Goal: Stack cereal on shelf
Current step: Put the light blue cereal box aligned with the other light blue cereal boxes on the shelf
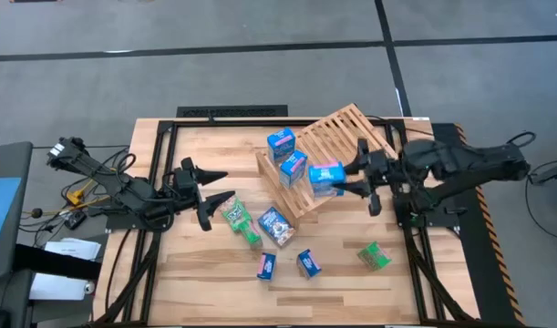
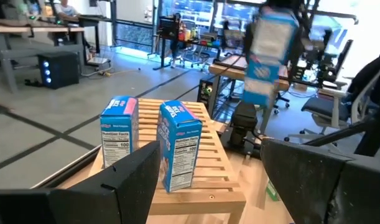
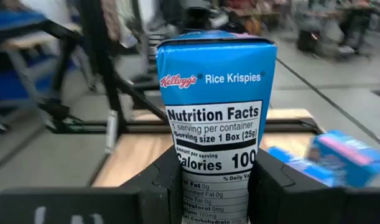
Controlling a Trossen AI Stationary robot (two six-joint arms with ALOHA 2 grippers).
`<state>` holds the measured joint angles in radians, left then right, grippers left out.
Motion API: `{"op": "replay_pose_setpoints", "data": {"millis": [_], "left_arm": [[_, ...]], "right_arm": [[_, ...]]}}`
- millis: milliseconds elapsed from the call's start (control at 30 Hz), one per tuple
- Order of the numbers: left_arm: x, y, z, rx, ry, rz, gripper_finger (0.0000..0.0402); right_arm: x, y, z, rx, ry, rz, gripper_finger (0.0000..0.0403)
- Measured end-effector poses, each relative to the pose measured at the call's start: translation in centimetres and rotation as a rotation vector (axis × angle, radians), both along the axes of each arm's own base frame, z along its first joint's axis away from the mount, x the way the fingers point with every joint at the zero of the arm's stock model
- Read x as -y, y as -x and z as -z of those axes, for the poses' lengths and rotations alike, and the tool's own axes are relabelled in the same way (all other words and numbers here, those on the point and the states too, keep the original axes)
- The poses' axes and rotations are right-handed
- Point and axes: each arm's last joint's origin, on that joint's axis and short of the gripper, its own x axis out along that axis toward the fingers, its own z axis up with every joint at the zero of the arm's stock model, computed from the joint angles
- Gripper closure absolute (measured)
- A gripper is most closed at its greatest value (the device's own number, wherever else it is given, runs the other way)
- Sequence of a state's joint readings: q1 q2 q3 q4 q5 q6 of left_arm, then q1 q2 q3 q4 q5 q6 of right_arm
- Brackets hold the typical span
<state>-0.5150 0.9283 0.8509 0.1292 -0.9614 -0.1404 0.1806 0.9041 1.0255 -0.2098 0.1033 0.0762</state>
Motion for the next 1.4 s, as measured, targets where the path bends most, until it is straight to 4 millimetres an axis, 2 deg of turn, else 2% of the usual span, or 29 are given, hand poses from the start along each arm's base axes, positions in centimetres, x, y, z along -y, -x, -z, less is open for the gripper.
{"op": "replay_pose_setpoints", "data": {"millis": [200, 367, 500, 667, 900, 1067, 1400], "left_arm": [[-0.5, -0.2, 0.0, 0.019, 0.04, -0.047, 0.0136], [-1.2, -0.4, 0.0, 0.039, 0.076, -0.083, 0.0136], [-1.5, -0.5, 0.0, 0.043, 0.082, -0.103, 0.0136], [-1.7, -0.6, 0.1, 0.048, 0.095, -0.128, 0.0136], [-2.1, -0.6, 0.1, 0.064, 0.123, -0.15, 0.0136], [-2.4, -0.7, 0.1, 0.076, 0.141, -0.169, 0.0136], [-3.1, -0.9, 0.1, 0.088, 0.155, -0.203, 0.0136]], "right_arm": [[0.4, -0.2, 5.4, 0.049, -0.044, -0.055, 0.0264], [1.8, -1.5, 7.6, 0.108, -0.098, -0.18, 0.0265], [3.6, -2.2, 8.6, 0.133, -0.148, -0.294, 0.0265], [5.7, -3.1, 10.0, 0.078, -0.156, -0.298, 0.0263], [6.7, -4.8, 11.5, 0.069, -0.102, -0.39, 0.0263], [7.8, -5.9, 12.8, 0.04, -0.132, -0.446, 0.0264], [10.0, -5.8, 13.2, 0.068, -0.103, -0.437, 0.0263]]}}
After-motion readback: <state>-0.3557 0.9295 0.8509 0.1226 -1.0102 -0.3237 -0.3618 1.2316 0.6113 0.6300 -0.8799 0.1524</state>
